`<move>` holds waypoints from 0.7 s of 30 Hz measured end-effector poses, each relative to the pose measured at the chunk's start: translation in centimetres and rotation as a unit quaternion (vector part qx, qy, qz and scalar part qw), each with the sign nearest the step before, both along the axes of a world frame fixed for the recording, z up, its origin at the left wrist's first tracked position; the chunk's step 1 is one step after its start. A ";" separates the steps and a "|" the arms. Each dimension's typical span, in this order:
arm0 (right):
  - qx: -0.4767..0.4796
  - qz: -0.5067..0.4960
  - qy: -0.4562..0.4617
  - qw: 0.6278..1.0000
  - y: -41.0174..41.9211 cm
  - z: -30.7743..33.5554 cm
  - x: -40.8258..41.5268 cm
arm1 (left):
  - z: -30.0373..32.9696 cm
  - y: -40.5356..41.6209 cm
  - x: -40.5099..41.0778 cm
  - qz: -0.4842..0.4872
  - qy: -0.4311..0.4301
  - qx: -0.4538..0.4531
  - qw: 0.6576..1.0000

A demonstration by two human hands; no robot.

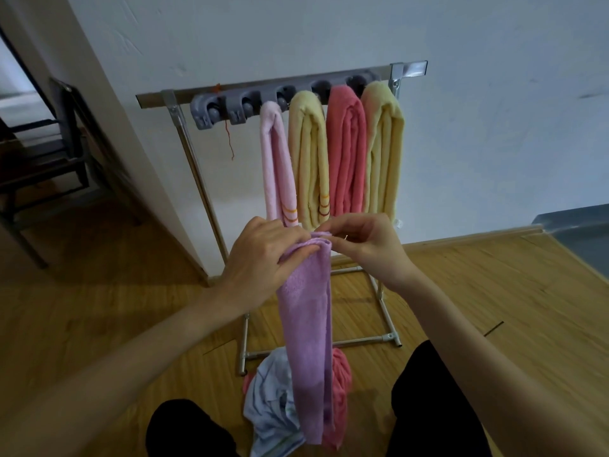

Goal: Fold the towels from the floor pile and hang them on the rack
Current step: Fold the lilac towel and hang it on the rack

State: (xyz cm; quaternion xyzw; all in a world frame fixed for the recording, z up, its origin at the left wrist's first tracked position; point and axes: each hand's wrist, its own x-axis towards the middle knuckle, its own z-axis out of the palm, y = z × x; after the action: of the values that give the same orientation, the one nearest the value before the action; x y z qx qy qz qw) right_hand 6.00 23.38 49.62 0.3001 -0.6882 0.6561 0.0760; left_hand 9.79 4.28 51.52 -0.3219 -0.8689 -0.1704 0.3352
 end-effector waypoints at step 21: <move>-0.075 -0.039 -0.075 0.994 -1.6 -0.6 0.8 | -1.2 0.5 -1.0 0.067 -0.039 0.115 0.990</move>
State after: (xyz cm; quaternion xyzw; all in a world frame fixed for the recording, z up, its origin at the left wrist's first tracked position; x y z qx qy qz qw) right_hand 6.81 21.80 49.05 0.2167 -0.6516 0.7234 0.0718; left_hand 8.76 4.80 50.36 -0.2151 -0.8756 -0.2584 0.3468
